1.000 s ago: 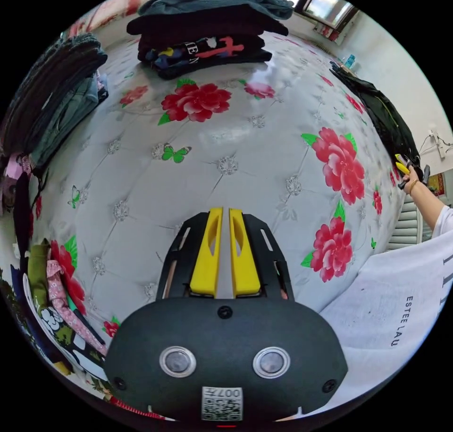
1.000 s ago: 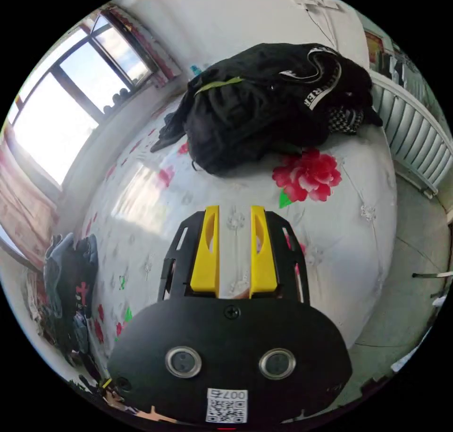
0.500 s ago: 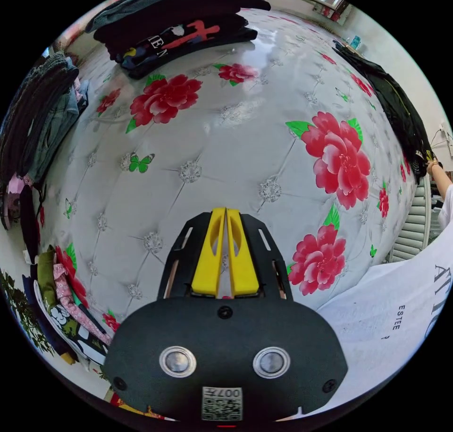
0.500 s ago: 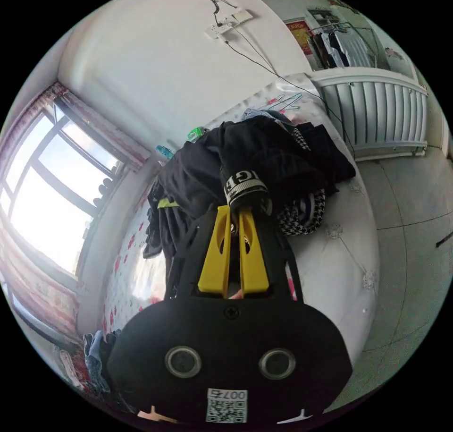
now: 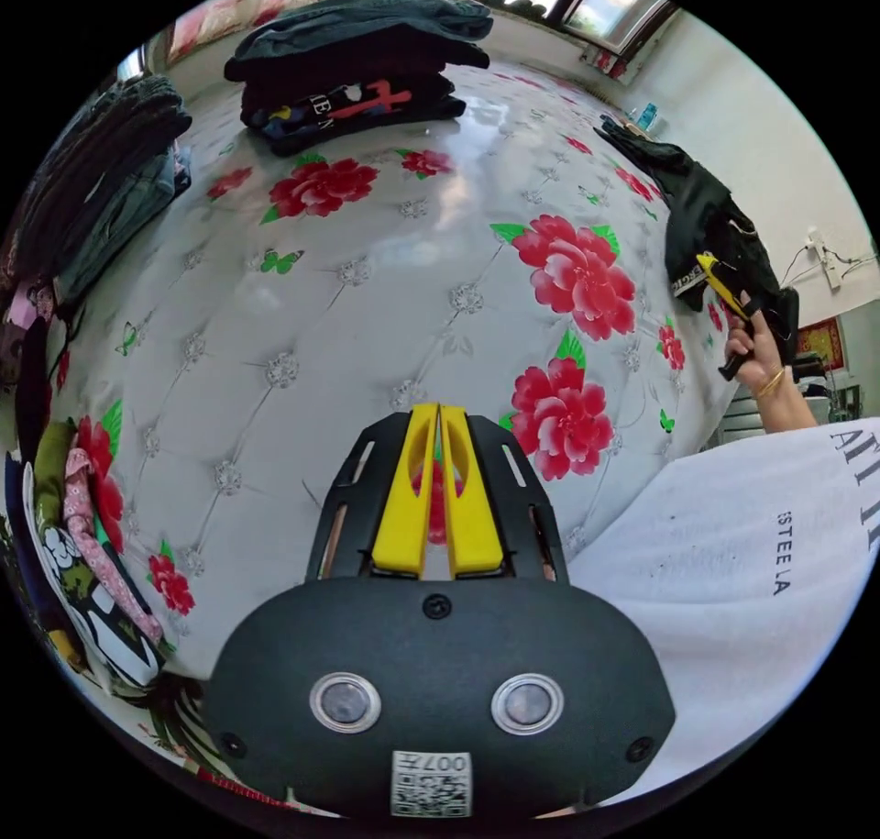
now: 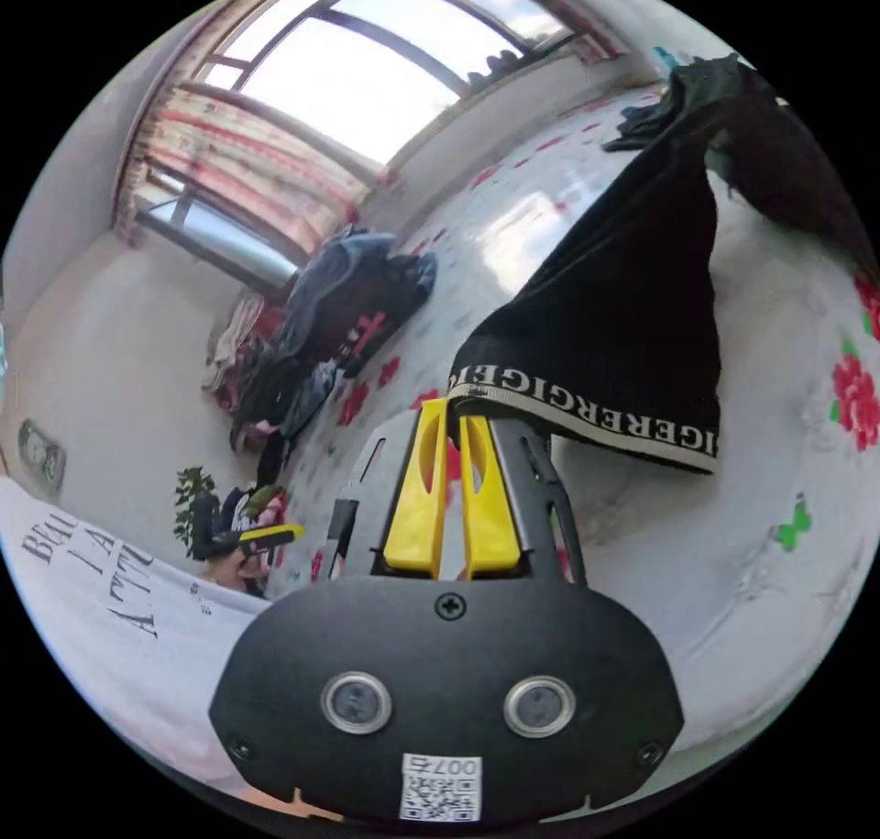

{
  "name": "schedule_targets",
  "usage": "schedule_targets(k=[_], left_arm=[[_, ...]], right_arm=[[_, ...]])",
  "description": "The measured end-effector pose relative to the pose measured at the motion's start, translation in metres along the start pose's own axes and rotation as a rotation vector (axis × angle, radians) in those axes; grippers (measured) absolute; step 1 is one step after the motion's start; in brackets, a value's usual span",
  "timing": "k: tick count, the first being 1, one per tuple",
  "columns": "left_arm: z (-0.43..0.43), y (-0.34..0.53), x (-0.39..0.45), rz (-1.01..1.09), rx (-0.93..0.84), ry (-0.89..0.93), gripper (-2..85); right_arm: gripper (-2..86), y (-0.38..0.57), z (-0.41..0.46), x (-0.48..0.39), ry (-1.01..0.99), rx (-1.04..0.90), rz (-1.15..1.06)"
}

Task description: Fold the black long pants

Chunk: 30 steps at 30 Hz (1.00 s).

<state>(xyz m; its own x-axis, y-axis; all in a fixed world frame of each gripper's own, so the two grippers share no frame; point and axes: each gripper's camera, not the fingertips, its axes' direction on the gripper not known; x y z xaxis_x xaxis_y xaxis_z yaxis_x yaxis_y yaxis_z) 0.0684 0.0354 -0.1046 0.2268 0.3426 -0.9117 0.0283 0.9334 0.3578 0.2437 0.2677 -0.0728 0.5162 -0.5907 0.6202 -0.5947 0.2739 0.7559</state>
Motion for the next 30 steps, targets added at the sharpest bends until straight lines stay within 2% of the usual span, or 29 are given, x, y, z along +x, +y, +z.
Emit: schedule_targets(k=[5,8,11,14,17,23,25,27,30], left_arm=[[-0.036,0.053,-0.035,-0.032,0.077,0.039,-0.8],[-0.054,0.087,-0.062,-0.069,0.126,0.019,-0.7],[-0.073,0.117,-0.089,-0.119,0.161,-0.013,-0.7],[-0.089,0.14,-0.111,-0.159,0.169,-0.104,-0.6],[-0.107,0.157,-0.126,-0.178,0.212,-0.134,-0.1],[-0.134,0.168,-0.145,-0.209,0.249,-0.113,2.8],[-0.146,0.168,-0.148,-0.226,0.269,-0.087,3.8],[-0.162,0.167,-0.147,-0.238,0.299,0.022,5.3],[-0.163,0.162,-0.13,-0.202,0.287,0.03,7.4]], right_arm=[[-0.1,0.146,0.176,-0.202,-0.327,-0.505,-0.324],[0.8,0.207,0.246,-0.292,-0.465,-0.656,-0.488],[2.2,0.25,0.282,-0.348,-0.456,-0.757,-0.63],[3.8,0.276,0.281,-0.36,-0.31,-0.673,-0.699],[5.2,0.281,0.266,-0.326,-0.181,-0.56,-0.592],[7.0,0.281,0.206,-0.212,0.092,-0.353,-0.251],[7.3,0.278,0.187,-0.19,0.173,-0.295,-0.212],[7.5,0.269,0.174,-0.173,0.253,-0.25,-0.194],[7.8,0.245,0.17,-0.144,0.35,-0.204,-0.163]])
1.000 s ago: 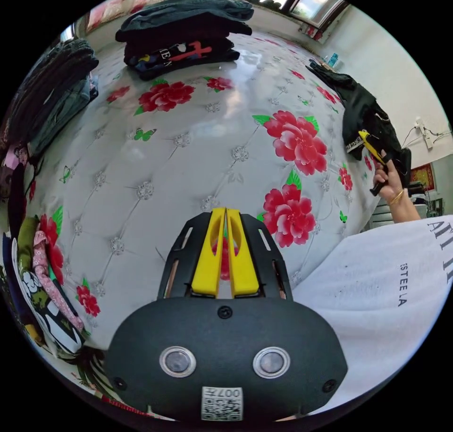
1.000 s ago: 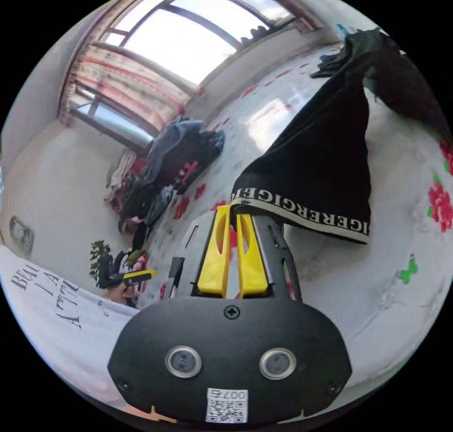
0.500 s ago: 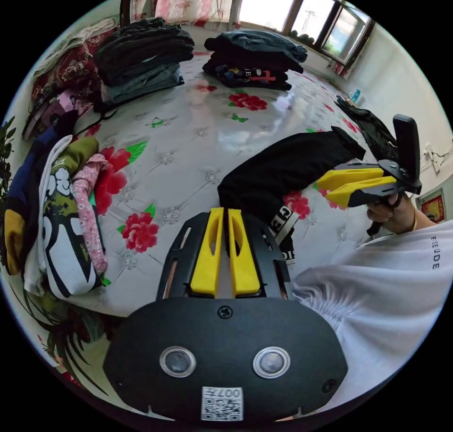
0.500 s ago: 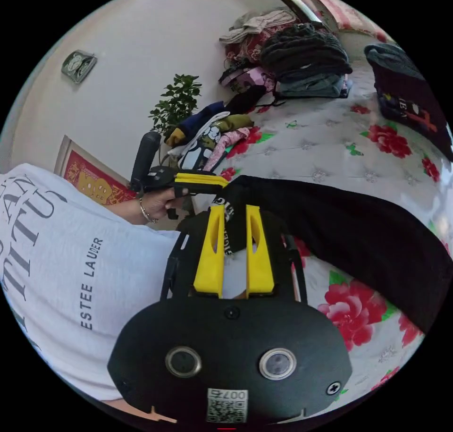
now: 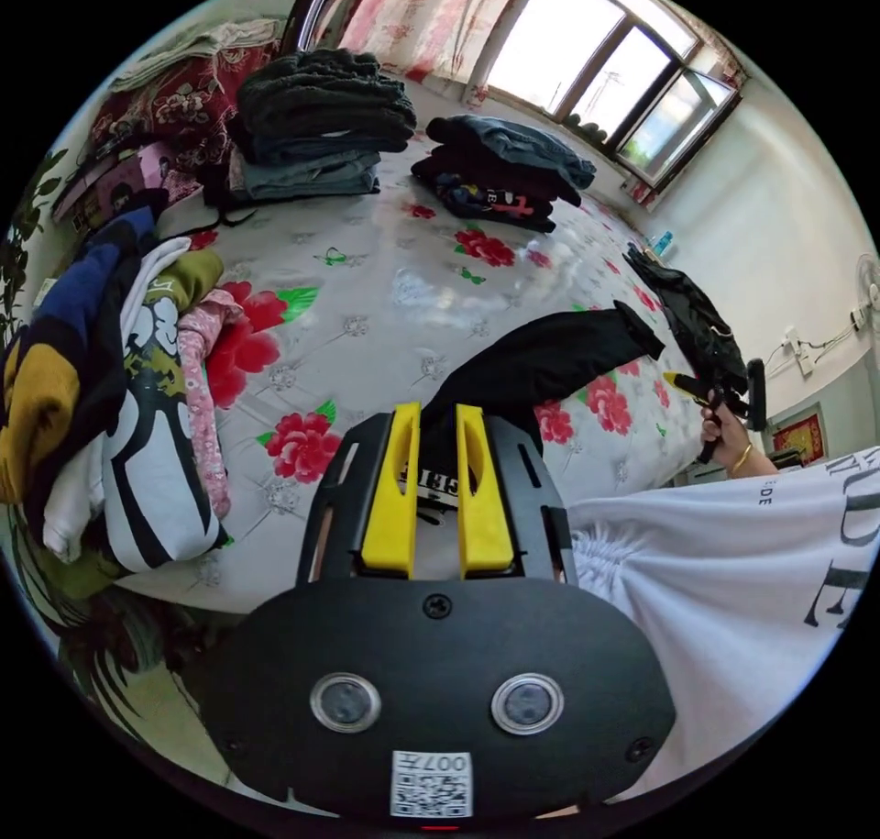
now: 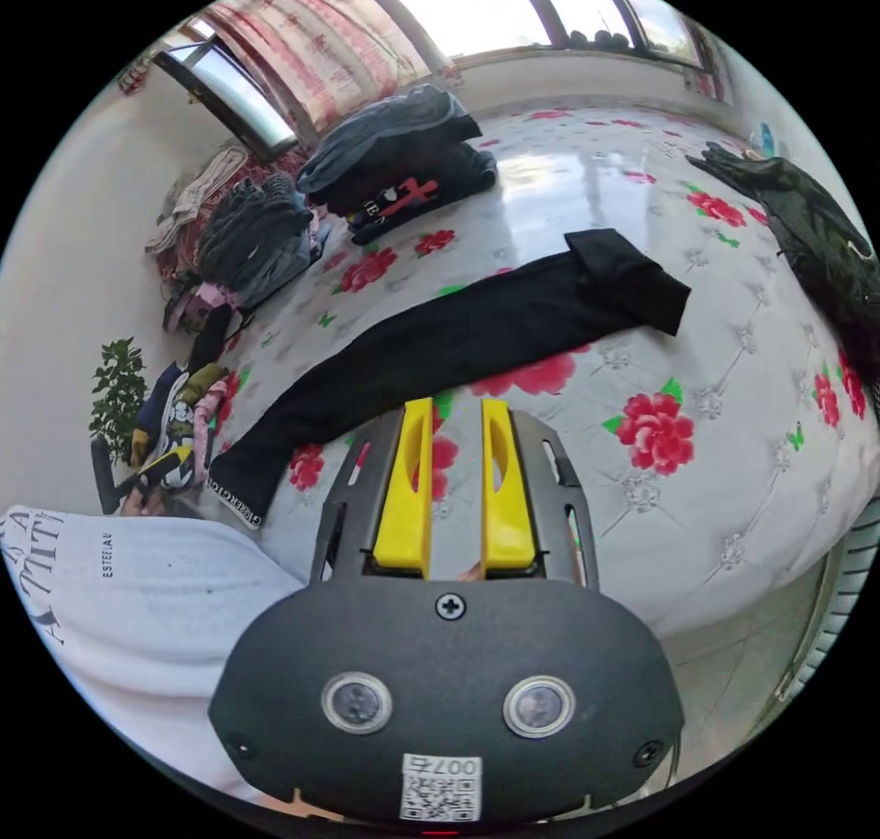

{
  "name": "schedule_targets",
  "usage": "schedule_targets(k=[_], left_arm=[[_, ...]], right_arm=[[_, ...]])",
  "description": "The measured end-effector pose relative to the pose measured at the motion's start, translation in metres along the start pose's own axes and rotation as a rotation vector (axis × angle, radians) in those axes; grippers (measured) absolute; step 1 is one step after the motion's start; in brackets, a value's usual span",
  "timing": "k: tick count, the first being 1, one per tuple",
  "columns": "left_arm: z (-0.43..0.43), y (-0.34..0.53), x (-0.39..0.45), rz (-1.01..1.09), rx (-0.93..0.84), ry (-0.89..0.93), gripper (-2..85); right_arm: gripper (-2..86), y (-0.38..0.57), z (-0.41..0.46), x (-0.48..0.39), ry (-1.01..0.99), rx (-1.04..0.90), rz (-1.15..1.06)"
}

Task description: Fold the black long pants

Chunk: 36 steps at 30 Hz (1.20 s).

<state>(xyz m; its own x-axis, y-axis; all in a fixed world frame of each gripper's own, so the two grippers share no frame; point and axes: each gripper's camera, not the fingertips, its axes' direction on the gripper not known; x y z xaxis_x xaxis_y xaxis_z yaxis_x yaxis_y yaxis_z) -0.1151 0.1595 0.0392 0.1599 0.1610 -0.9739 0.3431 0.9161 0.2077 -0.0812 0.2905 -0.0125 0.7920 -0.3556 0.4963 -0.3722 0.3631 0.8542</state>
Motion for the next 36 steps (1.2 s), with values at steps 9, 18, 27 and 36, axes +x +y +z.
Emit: schedule_targets(k=[9,18,27,36], left_arm=[[0.087,0.008,0.035,-0.009,-0.265,-0.19,7.0],[0.007,-0.086,0.062,-0.002,-0.035,-0.22,1.4],[-0.115,-0.085,0.131,0.286,0.392,-0.551,4.0],[-0.032,0.02,0.105,0.06,0.012,-0.393,4.7]], right_arm=[[9.0,-0.103,0.049,0.107,0.241,0.018,0.169],[3.3,-0.168,0.075,0.215,0.204,-0.147,0.26],[-0.2,-0.152,-0.135,0.216,-0.283,0.383,0.087],[0.4,-0.042,-0.107,0.243,-0.11,0.263,0.309]])
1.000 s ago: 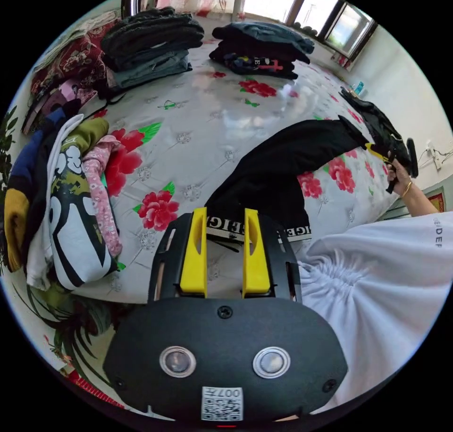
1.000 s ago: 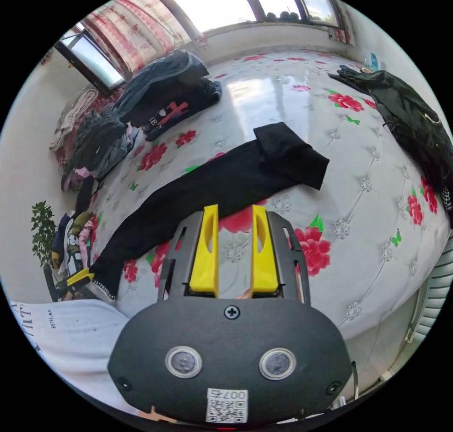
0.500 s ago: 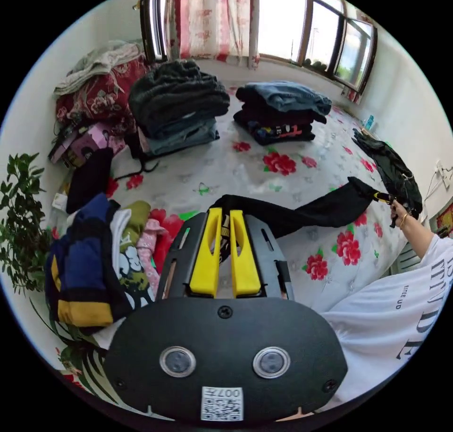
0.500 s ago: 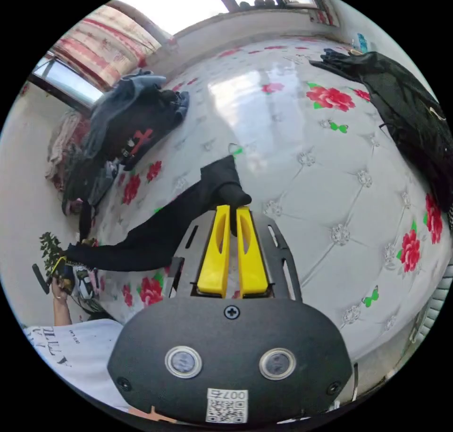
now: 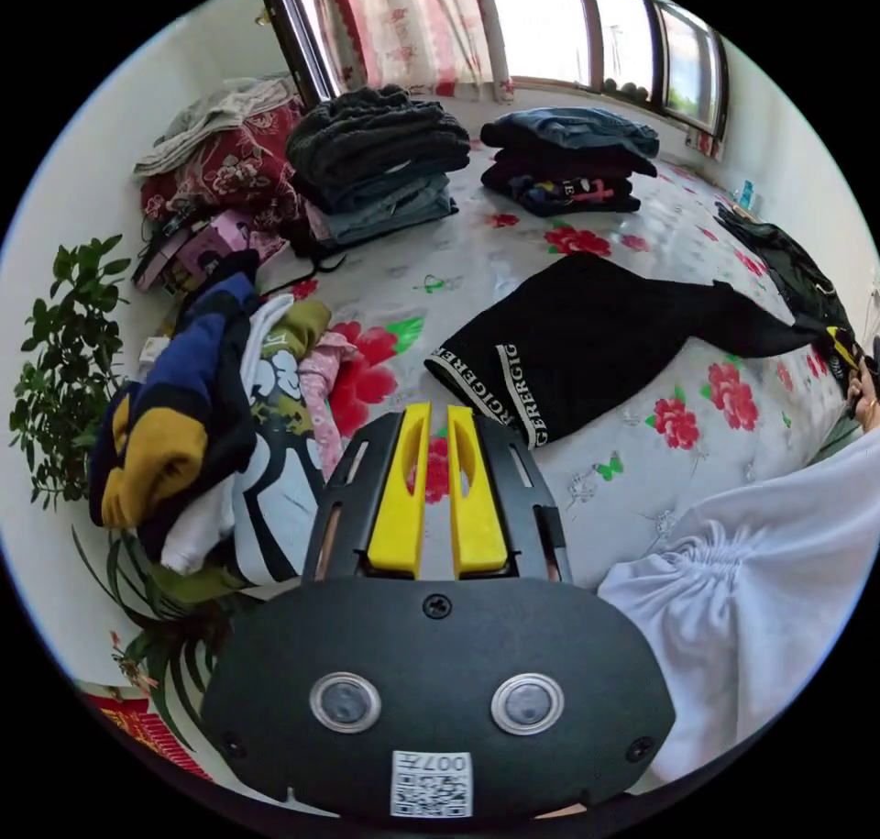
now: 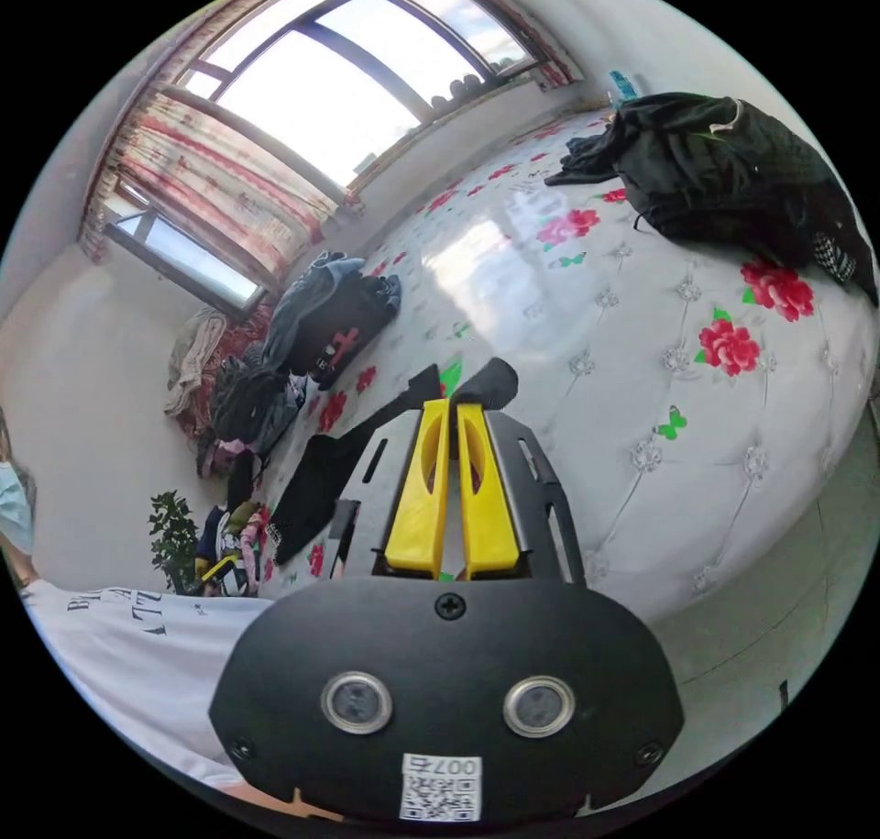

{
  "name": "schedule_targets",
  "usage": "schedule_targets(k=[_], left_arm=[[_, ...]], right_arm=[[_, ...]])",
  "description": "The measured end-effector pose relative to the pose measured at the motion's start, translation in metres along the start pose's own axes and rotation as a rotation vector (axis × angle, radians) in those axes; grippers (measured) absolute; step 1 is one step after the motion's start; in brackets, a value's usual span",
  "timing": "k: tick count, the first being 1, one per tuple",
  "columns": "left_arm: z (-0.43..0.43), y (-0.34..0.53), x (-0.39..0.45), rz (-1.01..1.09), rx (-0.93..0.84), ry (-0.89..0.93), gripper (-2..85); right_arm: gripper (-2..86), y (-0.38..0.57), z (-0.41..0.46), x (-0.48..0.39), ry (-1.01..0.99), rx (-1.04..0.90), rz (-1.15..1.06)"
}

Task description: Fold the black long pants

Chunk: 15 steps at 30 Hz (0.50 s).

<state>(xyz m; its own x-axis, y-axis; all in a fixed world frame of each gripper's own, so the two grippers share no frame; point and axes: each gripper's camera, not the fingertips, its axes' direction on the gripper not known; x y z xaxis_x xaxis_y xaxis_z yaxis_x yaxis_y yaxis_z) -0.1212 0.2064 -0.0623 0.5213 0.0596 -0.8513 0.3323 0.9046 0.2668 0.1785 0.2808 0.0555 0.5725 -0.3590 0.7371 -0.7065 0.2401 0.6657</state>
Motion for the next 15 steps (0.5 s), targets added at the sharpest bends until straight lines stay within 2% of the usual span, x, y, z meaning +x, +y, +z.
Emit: schedule_targets(k=[7,11,13,15], left_arm=[[0.024,-0.035,0.035,0.103,-0.05,0.296,10.8],[0.055,-0.068,0.081,0.166,-0.111,0.281,11.2],[0.085,-0.078,0.1,0.154,-0.233,0.235,10.5],[0.084,-0.084,0.126,0.248,-0.203,0.142,7.0]], right_arm=[[7.7,0.01,0.068,-0.028,0.4,-0.131,-0.05],[9.6,-0.002,0.114,-0.062,0.477,-0.145,-0.18],[9.6,-0.007,0.144,-0.061,0.484,-0.183,-0.179],[9.2,-0.009,0.179,-0.048,0.486,-0.266,-0.14]])
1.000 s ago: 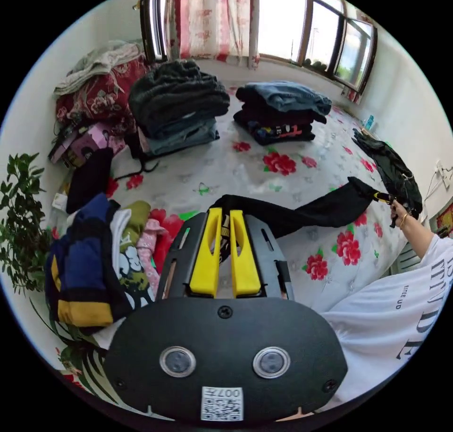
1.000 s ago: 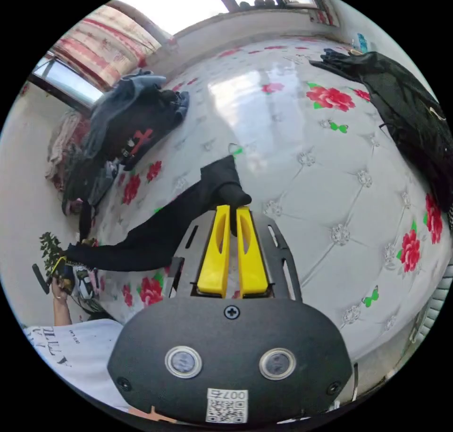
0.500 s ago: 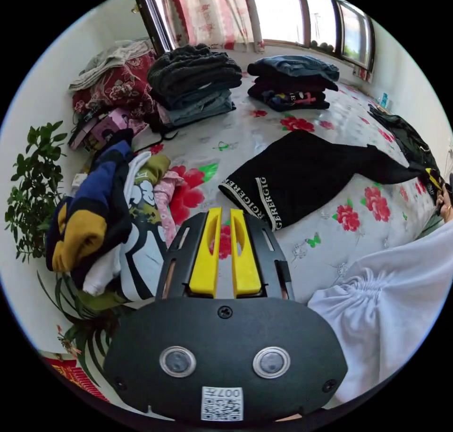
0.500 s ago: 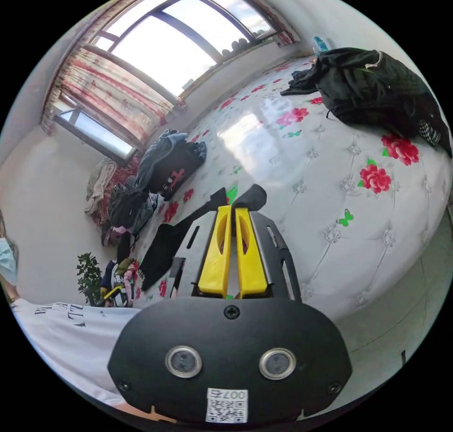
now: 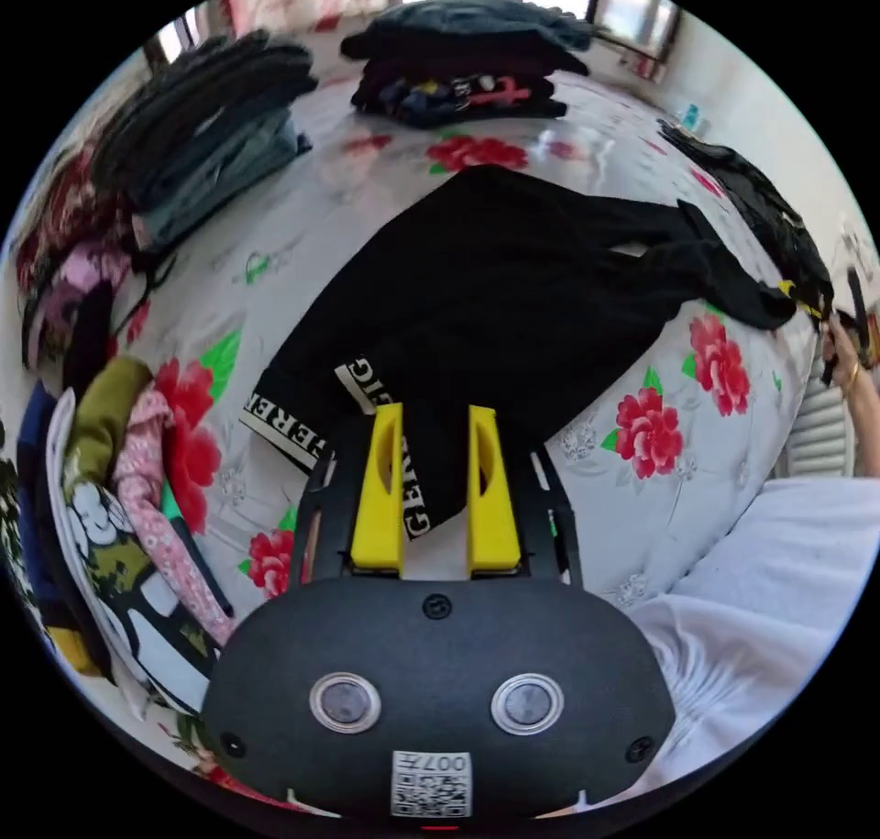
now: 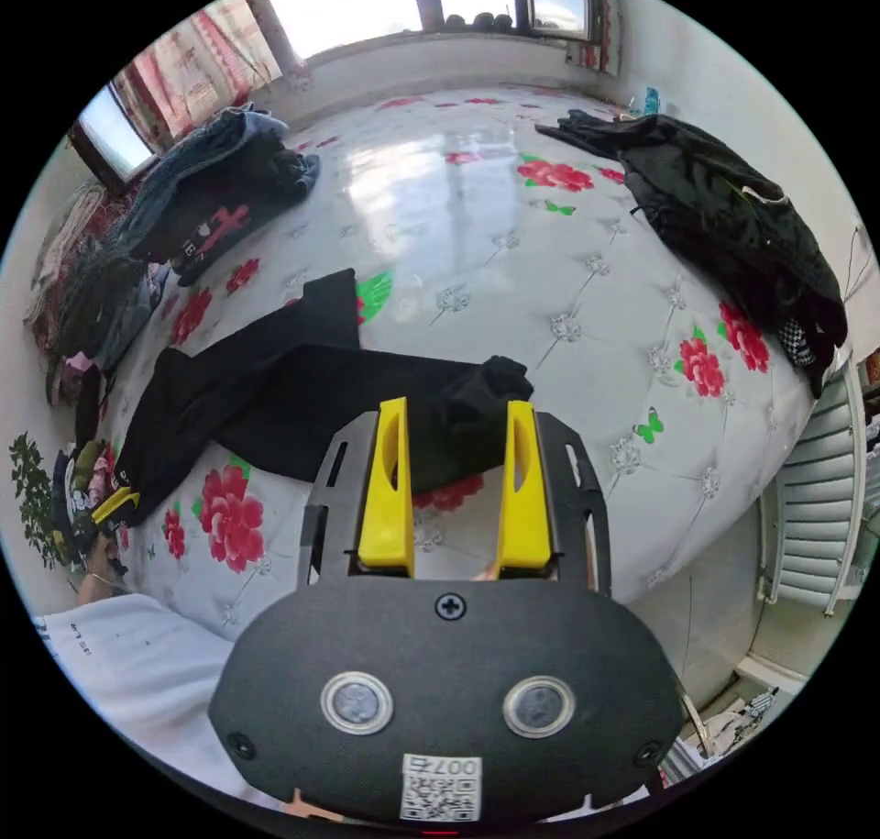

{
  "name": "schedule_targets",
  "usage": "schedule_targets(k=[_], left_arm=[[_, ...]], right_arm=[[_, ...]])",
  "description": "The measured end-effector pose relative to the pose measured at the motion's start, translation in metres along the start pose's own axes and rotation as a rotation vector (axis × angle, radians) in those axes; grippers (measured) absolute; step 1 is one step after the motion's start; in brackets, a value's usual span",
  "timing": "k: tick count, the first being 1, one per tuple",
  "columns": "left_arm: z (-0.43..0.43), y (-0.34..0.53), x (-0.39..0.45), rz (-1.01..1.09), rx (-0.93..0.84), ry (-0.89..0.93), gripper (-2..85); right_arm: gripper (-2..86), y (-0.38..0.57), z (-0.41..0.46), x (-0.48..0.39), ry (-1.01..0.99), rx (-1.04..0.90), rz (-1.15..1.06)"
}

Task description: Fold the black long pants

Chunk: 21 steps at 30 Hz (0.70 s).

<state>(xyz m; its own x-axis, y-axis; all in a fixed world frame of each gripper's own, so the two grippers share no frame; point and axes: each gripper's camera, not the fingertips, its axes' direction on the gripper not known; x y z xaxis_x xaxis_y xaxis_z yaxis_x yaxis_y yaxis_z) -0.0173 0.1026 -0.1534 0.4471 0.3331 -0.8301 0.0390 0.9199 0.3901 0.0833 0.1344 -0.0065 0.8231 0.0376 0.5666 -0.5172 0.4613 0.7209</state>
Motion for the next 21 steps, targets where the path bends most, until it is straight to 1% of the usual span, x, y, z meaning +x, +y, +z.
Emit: schedule_targets(k=[1,2,4,5,7,8,9,10,11,12,13,14,16,17,19,21], left_arm=[[0.0,-0.003,0.006,0.028,-0.01,-0.019,5.9],[-0.003,-0.006,0.015,0.08,-0.03,-0.054,3.8],[-0.014,-0.005,0.023,0.145,-0.044,-0.059,1.9],[-0.032,0.001,0.02,0.15,-0.018,-0.019,1.2],[-0.075,0.015,0.004,0.095,0.064,0.12,0.5],[-0.113,0.027,-0.011,0.054,0.145,0.249,0.2],[-0.156,0.04,-0.027,0.041,0.241,0.36,0.0],[-0.177,0.045,-0.035,0.04,0.287,0.398,-0.1],[-0.215,0.055,-0.053,0.043,0.369,0.434,-0.2],[-0.244,0.059,-0.071,0.049,0.415,0.433,-0.3],[-0.255,0.059,-0.081,0.033,0.428,0.413,-0.4],[-0.271,0.057,-0.102,-0.023,0.458,0.354,-0.4],[-0.279,0.044,-0.135,-0.094,0.495,0.275,-0.4],[-0.272,0.027,-0.153,-0.159,0.474,0.201,-0.3],[-0.248,-0.005,-0.174,-0.215,0.45,0.094,0.2],[-0.192,-0.044,-0.202,-0.351,0.409,0.006,2.0]], right_arm=[[8.6,-0.004,0.025,-0.001,-0.001,-0.077,0.013],[7.3,0.0,0.027,-0.01,0.099,-0.017,0.005],[4.3,0.005,0.032,-0.024,0.213,-0.01,-0.056],[2.7,0.005,0.03,-0.031,0.209,-0.028,-0.117],[1.4,0.004,0.013,-0.029,0.158,-0.049,-0.159],[0.9,0.009,-0.018,-0.022,0.114,0.059,-0.137],[0.6,0.011,-0.036,-0.017,0.086,0.116,-0.118],[0.4,0.012,-0.074,-0.006,0.016,0.208,-0.078],[0.2,0.011,-0.111,0.001,-0.06,0.293,-0.068],[0.2,0.01,-0.129,0.003,-0.097,0.34,-0.072],[0.2,0.005,-0.163,0.002,-0.144,0.429,-0.078],[0.1,-0.006,-0.193,-0.002,-0.169,0.511,-0.092],[0.2,-0.029,-0.227,-0.012,-0.222,0.596,-0.127],[0.4,-0.049,-0.241,-0.021,-0.275,0.643,-0.142],[0.8,-0.081,-0.249,-0.038,-0.307,0.685,-0.154],[1.5,-0.117,-0.239,-0.056,-0.347,0.661,-0.166]])
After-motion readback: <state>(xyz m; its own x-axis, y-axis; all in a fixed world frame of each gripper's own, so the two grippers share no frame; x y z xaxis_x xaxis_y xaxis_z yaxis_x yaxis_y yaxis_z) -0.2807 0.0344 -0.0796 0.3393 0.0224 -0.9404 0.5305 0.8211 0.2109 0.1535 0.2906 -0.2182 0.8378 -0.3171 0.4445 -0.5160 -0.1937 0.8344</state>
